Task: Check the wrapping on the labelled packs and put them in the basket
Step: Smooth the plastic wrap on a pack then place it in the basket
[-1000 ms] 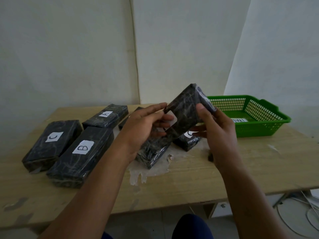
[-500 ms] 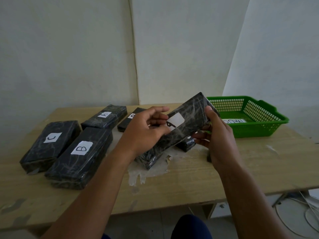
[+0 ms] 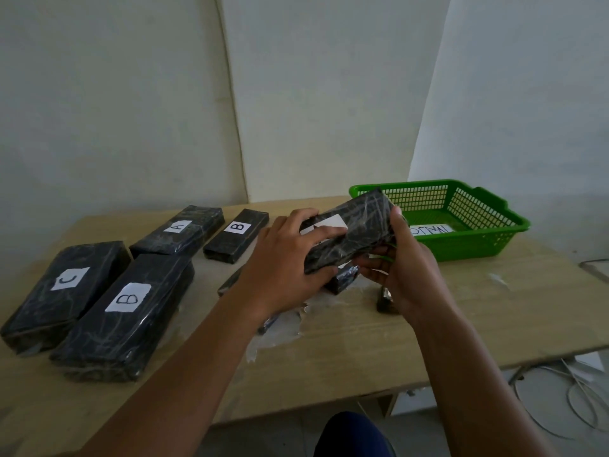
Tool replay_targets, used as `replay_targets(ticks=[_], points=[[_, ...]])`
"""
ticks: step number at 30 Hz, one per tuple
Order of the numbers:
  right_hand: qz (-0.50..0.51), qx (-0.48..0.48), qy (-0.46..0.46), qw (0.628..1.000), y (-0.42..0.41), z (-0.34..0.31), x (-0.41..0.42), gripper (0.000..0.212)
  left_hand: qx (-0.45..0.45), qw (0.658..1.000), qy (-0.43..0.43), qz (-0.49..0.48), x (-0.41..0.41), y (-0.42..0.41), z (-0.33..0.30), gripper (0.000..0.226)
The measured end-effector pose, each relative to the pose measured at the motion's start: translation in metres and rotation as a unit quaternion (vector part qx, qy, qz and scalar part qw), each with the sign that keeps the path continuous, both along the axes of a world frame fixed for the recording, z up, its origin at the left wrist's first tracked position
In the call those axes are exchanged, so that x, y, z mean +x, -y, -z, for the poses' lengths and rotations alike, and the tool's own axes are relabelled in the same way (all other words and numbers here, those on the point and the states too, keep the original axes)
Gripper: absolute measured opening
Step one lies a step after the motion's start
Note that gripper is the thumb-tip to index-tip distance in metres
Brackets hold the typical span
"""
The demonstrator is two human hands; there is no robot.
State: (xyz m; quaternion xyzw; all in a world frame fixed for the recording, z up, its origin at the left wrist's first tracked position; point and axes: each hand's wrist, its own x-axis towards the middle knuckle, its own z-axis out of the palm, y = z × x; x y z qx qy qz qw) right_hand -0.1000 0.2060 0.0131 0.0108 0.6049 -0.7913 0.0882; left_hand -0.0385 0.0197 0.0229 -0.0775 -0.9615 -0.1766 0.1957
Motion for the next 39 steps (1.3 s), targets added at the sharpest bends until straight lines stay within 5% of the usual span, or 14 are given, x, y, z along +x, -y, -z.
replay_targets(ticks=[9, 15, 22, 39], points=[[0.057, 0.236, -0.134, 0.961, -0.053, 0.020, -0.043, 0.047, 0.004, 1.000, 0.009, -0.010, -0.064, -0.028, -0.019, 0.067], [0.042, 0.531, -0.187, 0.826, -0.094, 0.071, -0.086, 0.019, 0.086, 0.996, 0.003, 0.007, -0.122, -0.047, -0.022, 0.082], [-0.028, 0.657, -0.219, 0.721, -0.117, 0.109, -0.107, 0.028, 0.108, 0.993, 0.034, 0.033, -0.180, -0.085, -0.027, 0.079], [-0.012, 0.649, -0.241, 0.721, -0.116, 0.115, -0.111, 0.031, -0.022, 0.970, 0.237, 0.041, -0.275, -0.133, 0.004, 0.085]])
